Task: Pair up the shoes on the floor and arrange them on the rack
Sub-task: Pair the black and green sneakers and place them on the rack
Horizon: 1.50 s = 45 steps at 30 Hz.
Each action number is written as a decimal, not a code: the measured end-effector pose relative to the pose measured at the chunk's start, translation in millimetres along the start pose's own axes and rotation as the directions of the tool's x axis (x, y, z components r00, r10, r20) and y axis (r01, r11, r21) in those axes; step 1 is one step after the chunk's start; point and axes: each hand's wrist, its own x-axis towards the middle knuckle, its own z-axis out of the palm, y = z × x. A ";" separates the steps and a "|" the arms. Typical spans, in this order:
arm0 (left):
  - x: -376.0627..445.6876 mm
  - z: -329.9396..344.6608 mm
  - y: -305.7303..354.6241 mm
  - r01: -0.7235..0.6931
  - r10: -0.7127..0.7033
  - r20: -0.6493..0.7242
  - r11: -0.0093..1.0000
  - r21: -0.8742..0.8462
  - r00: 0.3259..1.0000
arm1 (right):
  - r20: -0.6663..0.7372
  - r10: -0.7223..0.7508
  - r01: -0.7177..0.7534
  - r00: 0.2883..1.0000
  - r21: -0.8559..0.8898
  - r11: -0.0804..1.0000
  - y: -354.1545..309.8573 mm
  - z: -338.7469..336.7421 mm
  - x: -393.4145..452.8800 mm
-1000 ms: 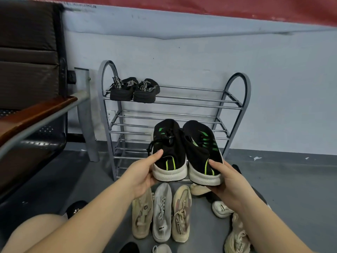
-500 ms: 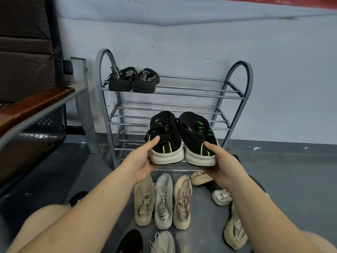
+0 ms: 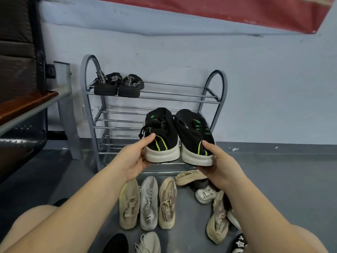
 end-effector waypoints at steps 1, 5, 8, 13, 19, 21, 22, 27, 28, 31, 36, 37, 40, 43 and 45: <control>-2.2 4.4 2.1 -0.010 0.010 0.010 1.000 0.013 1.000 | 0.001 -0.007 0.007 1.000 0.015 1.000 -2.6 -1.5 -3.2; -5.6 16.2 11.2 -0.045 0.044 0.025 0.998 0.040 0.999 | 0.000 -0.035 0.035 0.999 0.024 0.999 -12.7 -3.6 -7.3; 0.3 20.8 20.9 -0.042 0.041 0.020 0.998 0.043 0.999 | 0.001 -0.045 0.045 0.999 0.033 0.998 -21.7 -1.5 -2.0; 18.6 27.3 40.2 -0.032 0.030 0.031 0.998 0.062 0.999 | -0.012 -0.058 0.058 0.998 -0.004 0.998 -40.6 2.3 15.4; 49.1 39.2 57.6 -0.041 0.039 0.017 0.996 0.079 0.999 | -0.002 -0.046 0.046 0.999 0.037 0.998 -66.9 10.8 46.0; 62.6 44.3 63.5 -0.022 0.021 0.006 0.999 0.049 1.000 | -0.033 -0.025 0.027 0.999 0.059 0.998 -74.6 13.0 59.2; 70.2 46.8 66.8 -0.014 0.014 0.000 0.999 0.045 1.000 | -0.038 -0.018 0.021 0.999 0.063 0.998 -78.8 13.5 66.7; 113.0 59.9 88.8 0.007 -0.007 -0.002 1.000 0.021 1.000 | -0.002 -0.041 0.041 0.999 -0.039 0.998 -101.4 10.4 107.3; 122.1 63.3 93.5 0.008 -0.008 -0.002 1.000 0.019 1.000 | 0.009 -0.048 0.049 0.999 -0.045 0.998 -106.3 10.1 116.9; 151.0 73.7 105.9 0.007 -0.007 0.012 1.000 0.014 1.000 | -0.001 -0.053 0.053 0.999 -0.006 0.999 -121.8 11.5 147.8; 201.0 87.2 117.6 -0.001 0.000 0.017 0.998 0.059 1.000 | 0.013 -0.047 0.048 0.999 -0.024 0.999 -141.9 7.3 200.1; 210.4 88.1 117.9 0.000 0.000 0.011 0.998 0.066 1.000 | 0.017 -0.045 0.046 0.999 -0.041 0.998 -144.4 5.9 209.8; 234.1 88.6 117.2 -0.002 0.003 -0.016 0.996 0.088 1.000 | 0.034 -0.041 0.045 0.999 -0.114 0.993 -148.3 1.1 237.8; 249.3 86.6 116.1 -0.030 0.044 -0.070 0.982 0.187 0.997 | 0.049 -0.039 0.049 0.998 -0.222 0.974 -147.3 -3.3 261.9; 255.8 84.0 114.7 -0.029 0.053 -0.099 0.971 0.236 0.994 | 0.049 -0.043 0.054 0.998 -0.273 0.961 -145.0 -5.4 274.2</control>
